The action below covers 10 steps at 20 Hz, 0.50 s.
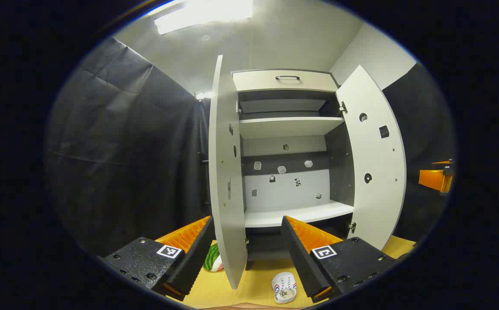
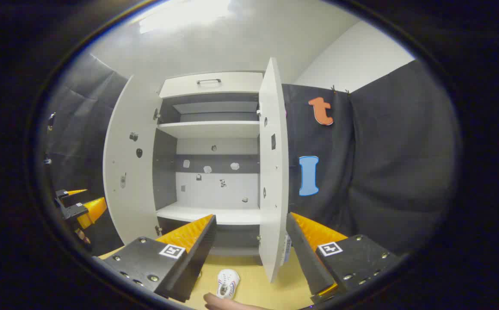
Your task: Grab one shoe with the right hand and put it into the shoe cabinet, grab the other shoe with the left hand and put it into the shoe cabinet; then close the right door with the right hand and the left door with the left hand.
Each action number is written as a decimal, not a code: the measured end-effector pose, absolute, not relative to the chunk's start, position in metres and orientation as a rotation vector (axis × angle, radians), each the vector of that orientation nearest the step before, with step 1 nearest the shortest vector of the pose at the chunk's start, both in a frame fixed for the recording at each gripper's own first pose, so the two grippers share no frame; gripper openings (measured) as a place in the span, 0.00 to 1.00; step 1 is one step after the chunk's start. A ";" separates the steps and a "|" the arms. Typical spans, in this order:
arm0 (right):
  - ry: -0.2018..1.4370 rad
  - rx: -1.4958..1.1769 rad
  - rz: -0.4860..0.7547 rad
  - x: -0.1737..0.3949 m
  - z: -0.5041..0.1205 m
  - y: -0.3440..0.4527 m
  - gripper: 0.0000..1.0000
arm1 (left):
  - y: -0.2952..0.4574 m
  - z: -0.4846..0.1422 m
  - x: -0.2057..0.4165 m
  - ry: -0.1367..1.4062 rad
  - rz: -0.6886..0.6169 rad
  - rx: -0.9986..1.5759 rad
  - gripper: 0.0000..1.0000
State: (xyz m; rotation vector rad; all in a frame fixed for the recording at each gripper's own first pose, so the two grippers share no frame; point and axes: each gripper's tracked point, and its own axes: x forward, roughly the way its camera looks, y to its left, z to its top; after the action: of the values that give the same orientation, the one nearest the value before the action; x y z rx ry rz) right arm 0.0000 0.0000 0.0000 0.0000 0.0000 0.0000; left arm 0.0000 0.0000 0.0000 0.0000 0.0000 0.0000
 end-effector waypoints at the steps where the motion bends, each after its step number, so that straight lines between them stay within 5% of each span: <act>1: -0.001 -0.002 0.008 0.001 0.000 0.006 0.96 | -0.001 -0.001 -0.001 0.000 -0.005 -0.008 0.89; 10: -0.048 -0.064 -0.015 -0.012 0.010 0.015 0.96 | 0.011 0.004 0.002 -0.018 0.043 -0.019 0.94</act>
State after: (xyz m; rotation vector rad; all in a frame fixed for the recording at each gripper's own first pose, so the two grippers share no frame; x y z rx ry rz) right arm -0.0123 0.0146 0.0095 -0.0636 -0.0479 -0.0153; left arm 0.0024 0.0113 0.0037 -0.0188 -0.0178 0.0427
